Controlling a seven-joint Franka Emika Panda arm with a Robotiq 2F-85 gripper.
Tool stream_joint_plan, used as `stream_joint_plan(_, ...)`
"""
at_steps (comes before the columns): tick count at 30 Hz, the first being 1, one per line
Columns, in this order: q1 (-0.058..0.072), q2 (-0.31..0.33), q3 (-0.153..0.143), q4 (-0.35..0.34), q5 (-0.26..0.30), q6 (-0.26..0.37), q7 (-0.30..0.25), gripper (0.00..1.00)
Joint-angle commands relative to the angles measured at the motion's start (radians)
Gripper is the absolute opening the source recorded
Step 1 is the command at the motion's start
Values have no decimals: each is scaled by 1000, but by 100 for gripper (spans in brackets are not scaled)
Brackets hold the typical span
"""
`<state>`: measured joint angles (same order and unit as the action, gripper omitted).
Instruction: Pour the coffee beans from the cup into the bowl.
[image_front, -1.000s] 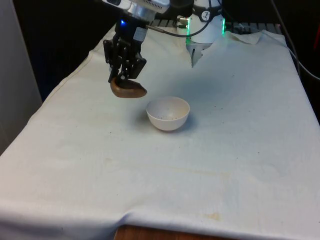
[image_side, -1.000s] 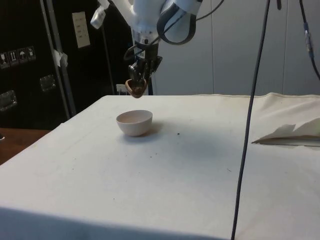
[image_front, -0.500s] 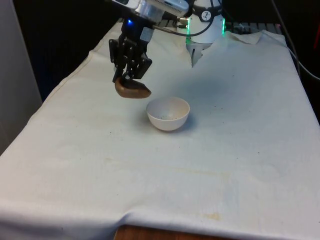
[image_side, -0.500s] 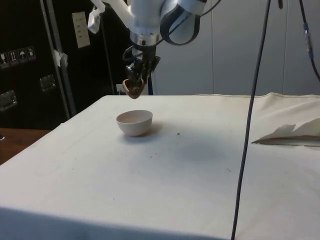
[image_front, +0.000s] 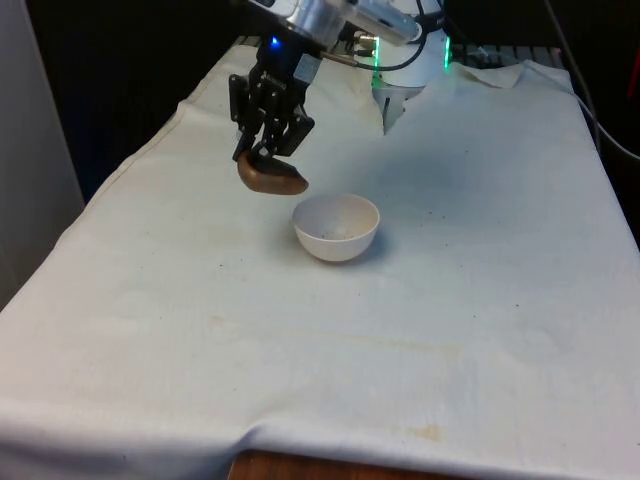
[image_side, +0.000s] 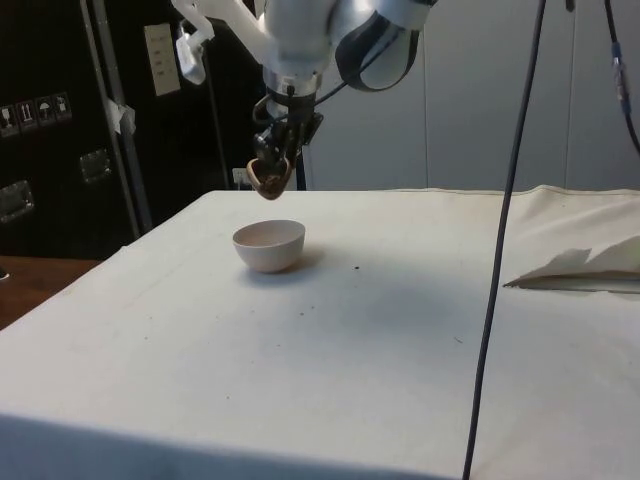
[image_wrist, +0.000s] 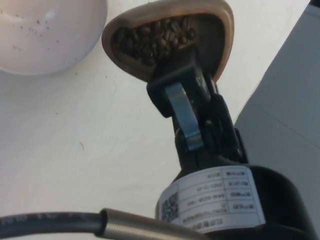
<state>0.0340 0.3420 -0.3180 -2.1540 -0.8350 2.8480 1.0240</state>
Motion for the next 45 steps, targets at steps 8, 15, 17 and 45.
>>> stream_joint_plan(8, 24, -14, -19, 5, -157, -12, 142, 5)
stream_joint_plan(15, 27, -22, -7, 5, -247, -36, 222, 5)
stream_joint_plan(17, 27, -24, -3, 4, -270, -45, 241, 5)
stream_joint_plan(45, 23, -115, 88, -19, -384, -224, 333, 5)
